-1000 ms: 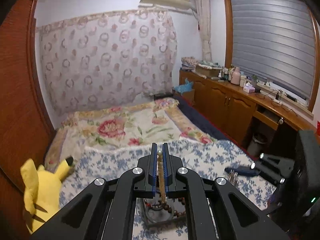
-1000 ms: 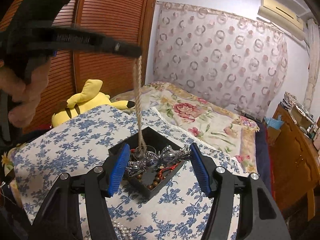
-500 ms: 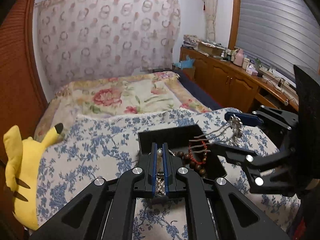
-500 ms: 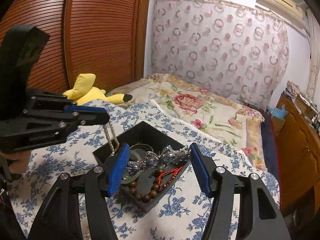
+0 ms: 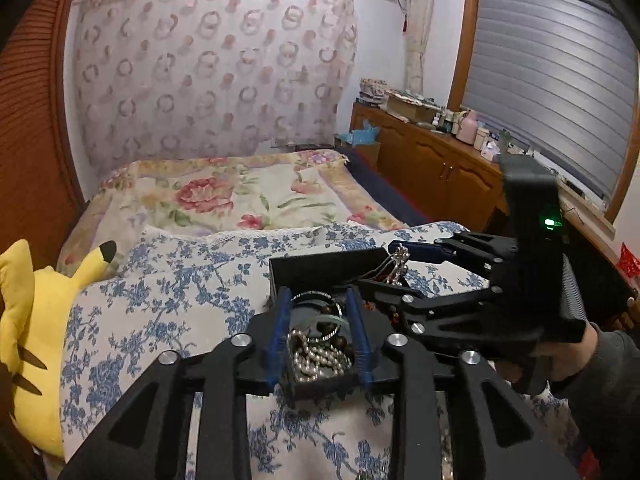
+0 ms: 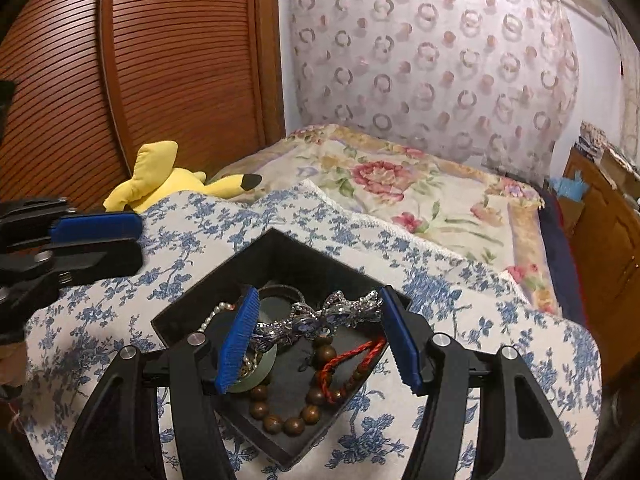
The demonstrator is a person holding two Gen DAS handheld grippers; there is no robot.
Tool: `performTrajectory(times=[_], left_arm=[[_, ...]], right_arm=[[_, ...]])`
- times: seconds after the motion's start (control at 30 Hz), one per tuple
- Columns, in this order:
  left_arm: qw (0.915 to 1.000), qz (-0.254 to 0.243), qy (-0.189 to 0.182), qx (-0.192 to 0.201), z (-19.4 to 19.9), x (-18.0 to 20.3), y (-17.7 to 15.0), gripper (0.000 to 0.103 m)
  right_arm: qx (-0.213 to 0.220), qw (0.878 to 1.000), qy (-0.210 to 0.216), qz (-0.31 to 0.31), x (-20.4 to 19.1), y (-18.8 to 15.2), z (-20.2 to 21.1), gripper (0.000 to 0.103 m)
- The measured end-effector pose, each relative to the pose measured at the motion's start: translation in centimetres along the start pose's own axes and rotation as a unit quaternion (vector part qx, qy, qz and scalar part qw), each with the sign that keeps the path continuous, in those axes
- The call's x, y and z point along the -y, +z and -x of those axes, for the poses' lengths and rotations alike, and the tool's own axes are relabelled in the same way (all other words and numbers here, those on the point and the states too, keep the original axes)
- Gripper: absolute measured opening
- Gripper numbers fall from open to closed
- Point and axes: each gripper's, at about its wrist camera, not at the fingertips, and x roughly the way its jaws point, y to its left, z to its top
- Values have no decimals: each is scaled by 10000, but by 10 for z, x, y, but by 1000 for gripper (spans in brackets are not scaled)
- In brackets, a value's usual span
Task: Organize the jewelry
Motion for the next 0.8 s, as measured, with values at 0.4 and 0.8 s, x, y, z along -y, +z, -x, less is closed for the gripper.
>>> performTrajectory(times=[0.4,0.8], left_arm=[[9998,-131,82,-108,26,5,-53,39],[9990,-265,35,-349,48,26,-114,42]], right_arm=[[-53,9996,136,-241,-1,-24,31,73],[214,9984,54,-514,-16,-99,129,68]])
